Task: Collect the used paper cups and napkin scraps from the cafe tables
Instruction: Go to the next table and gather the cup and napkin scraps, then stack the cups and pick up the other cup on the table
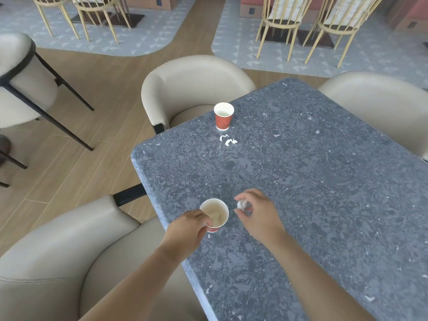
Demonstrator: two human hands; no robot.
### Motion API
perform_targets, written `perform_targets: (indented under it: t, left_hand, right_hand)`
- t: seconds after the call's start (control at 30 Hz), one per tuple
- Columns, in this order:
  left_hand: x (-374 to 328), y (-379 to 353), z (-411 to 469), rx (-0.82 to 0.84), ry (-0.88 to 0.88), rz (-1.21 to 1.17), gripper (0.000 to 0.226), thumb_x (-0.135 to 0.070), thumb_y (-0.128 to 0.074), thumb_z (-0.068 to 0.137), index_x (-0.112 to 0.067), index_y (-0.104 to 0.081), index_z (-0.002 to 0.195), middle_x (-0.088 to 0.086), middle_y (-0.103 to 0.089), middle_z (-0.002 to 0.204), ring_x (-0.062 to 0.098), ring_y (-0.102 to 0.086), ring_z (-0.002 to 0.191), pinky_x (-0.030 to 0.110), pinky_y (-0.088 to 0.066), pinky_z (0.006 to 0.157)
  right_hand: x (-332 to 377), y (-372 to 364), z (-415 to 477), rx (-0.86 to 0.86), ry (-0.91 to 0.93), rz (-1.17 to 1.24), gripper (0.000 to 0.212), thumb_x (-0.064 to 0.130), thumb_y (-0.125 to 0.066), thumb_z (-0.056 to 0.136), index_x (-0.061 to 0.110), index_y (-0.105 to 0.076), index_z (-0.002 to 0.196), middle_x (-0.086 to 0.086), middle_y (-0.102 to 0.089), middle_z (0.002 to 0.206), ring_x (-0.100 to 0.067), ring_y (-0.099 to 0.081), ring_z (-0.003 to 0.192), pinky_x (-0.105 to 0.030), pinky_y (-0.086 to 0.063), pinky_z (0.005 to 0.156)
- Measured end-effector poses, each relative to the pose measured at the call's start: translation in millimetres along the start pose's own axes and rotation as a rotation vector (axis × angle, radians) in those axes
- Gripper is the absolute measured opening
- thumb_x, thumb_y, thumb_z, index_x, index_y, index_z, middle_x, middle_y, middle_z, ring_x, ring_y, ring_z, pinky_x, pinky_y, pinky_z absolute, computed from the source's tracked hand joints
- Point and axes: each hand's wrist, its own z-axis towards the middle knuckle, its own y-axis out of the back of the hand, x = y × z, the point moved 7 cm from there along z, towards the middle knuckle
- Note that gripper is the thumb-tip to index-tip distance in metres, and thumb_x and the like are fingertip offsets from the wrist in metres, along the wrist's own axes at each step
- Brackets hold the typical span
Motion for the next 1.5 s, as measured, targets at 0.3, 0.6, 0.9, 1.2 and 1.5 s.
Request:
perform_targets:
  t: [0.3, 0.6, 0.9, 1.2, 1.5]
  left_hand:
    - [-13.5, 19.8, -23.4, -0.035, -0.065, 0.01, 0.019, -0.023, -0.05, 0.091, -0.021, -0.061, 0.107, -0.009, -0.059, 0.116, 0.015, -0.052, 0.106, 0.026, -0.045, 0.078]
    - [-24.8, 28.4, -76.6, -0.026, -0.157, -0.002, 0.017, -0.024, -0.053, 0.09, -0.02, -0.062, 0.104, -0.007, -0.06, 0.114, 0.016, -0.054, 0.104, 0.021, -0.038, 0.072]
    - [-65.7, 38.9, -145.9, -0.104, -0.301, -0.066, 0.012, -0.024, -0.061, 0.086, -0.021, -0.066, 0.096, -0.009, -0.064, 0.104, 0.015, -0.058, 0.095, 0.014, -0.034, 0.07]
    - [-100.5, 33.1, -213.5, -0.161, -0.26, -0.15, 0.052, -0.035, -0.067, 0.08, -0.026, -0.045, 0.127, -0.008, -0.039, 0.136, 0.011, -0.05, 0.114, 0.017, -0.04, 0.085]
    - [-130.3, 4.8, -330.4, -0.155, -0.093, -0.27, 0.069, -0.042, -0.066, 0.077, -0.035, -0.03, 0.135, -0.01, -0.048, 0.129, 0.016, -0.058, 0.105, 0.028, -0.046, 0.078]
  right_hand:
    - [41.4, -5.7, -26.1, 0.074, 0.084, 0.025, 0.028, 0.009, -0.068, 0.079, 0.017, -0.063, 0.105, 0.006, -0.062, 0.11, -0.008, -0.059, 0.095, -0.032, -0.054, 0.079]
    - [72.6, -13.8, -92.3, 0.073, 0.106, -0.133, 0.028, -0.001, -0.059, 0.079, 0.014, -0.065, 0.101, 0.005, -0.059, 0.11, -0.007, -0.056, 0.093, -0.002, -0.036, 0.079]
    - [101.5, -3.3, -177.1, -0.002, 0.108, -0.151, 0.011, 0.013, -0.073, 0.075, 0.014, -0.066, 0.083, 0.003, -0.062, 0.098, -0.016, -0.06, 0.088, -0.022, -0.046, 0.072]
    - [124.3, 24.2, -254.1, -0.105, 0.157, -0.1, 0.01, 0.008, -0.071, 0.076, 0.013, -0.064, 0.081, 0.002, -0.061, 0.09, -0.011, -0.059, 0.08, -0.025, -0.048, 0.064]
    - [159.2, 26.2, -368.2, -0.123, 0.278, -0.071, 0.009, 0.011, -0.073, 0.075, 0.012, -0.065, 0.079, 0.001, -0.063, 0.089, -0.017, -0.062, 0.081, -0.031, -0.051, 0.067]
